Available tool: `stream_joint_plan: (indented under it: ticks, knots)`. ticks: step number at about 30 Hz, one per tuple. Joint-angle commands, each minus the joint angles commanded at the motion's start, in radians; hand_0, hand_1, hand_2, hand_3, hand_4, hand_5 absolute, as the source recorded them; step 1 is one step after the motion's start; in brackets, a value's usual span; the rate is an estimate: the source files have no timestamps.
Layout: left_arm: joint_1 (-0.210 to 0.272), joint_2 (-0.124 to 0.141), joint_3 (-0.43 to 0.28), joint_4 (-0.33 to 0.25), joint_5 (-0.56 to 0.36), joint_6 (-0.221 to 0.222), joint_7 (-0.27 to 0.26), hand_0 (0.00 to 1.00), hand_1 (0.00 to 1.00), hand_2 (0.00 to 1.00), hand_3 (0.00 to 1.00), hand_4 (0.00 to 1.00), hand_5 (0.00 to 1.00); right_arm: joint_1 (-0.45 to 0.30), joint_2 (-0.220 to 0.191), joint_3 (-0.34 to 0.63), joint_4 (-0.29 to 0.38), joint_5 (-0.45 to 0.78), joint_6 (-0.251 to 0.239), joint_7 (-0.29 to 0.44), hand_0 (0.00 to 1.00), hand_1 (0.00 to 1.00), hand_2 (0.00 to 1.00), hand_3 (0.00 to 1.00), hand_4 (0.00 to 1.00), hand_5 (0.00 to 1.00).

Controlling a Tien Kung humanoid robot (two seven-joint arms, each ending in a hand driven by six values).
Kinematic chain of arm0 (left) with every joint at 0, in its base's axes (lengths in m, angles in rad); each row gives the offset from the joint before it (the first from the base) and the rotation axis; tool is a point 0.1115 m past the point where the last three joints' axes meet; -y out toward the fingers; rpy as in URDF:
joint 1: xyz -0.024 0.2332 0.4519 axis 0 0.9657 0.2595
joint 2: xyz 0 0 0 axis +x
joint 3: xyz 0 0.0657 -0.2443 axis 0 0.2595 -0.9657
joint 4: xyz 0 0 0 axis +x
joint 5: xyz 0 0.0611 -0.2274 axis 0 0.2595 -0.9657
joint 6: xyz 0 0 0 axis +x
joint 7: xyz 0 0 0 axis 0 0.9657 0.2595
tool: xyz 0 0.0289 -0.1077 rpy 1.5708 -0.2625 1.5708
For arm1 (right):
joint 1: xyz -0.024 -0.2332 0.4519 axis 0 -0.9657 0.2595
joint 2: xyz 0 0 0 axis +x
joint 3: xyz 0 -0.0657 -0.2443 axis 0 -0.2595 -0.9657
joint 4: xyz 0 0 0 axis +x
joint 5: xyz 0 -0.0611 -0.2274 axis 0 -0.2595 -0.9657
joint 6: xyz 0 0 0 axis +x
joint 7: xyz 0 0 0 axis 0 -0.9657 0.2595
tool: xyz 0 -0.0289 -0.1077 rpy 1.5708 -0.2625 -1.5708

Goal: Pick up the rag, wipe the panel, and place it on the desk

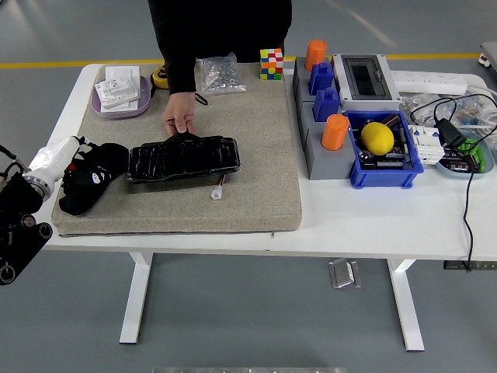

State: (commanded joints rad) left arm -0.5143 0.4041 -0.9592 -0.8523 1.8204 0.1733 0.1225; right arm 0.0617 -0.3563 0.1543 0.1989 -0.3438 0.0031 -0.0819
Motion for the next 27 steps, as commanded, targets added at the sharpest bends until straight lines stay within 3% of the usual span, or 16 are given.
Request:
stream_joint_plan:
  ticks: [9, 27]
  knots:
    - [0.001, 0.001, -0.002, 0.002, -0.002, 0.013, -0.002, 0.258, 0.164, 0.449, 0.344, 0.251, 0.002, 0.002, 0.001, 0.009, 0.001, -0.005, 0.0, 0.001, 0.708, 0.652, 0.687, 0.594, 0.965, 0.425]
    - [0.011, 0.02, -0.039, -0.013, -0.026, 0.041, -0.027, 0.242, 0.161, 0.449, 0.331, 0.25, 0.002, 0.006, 0.005, 0.009, 0.0, -0.005, -0.001, 0.0, 0.707, 0.652, 0.686, 0.593, 0.965, 0.425]
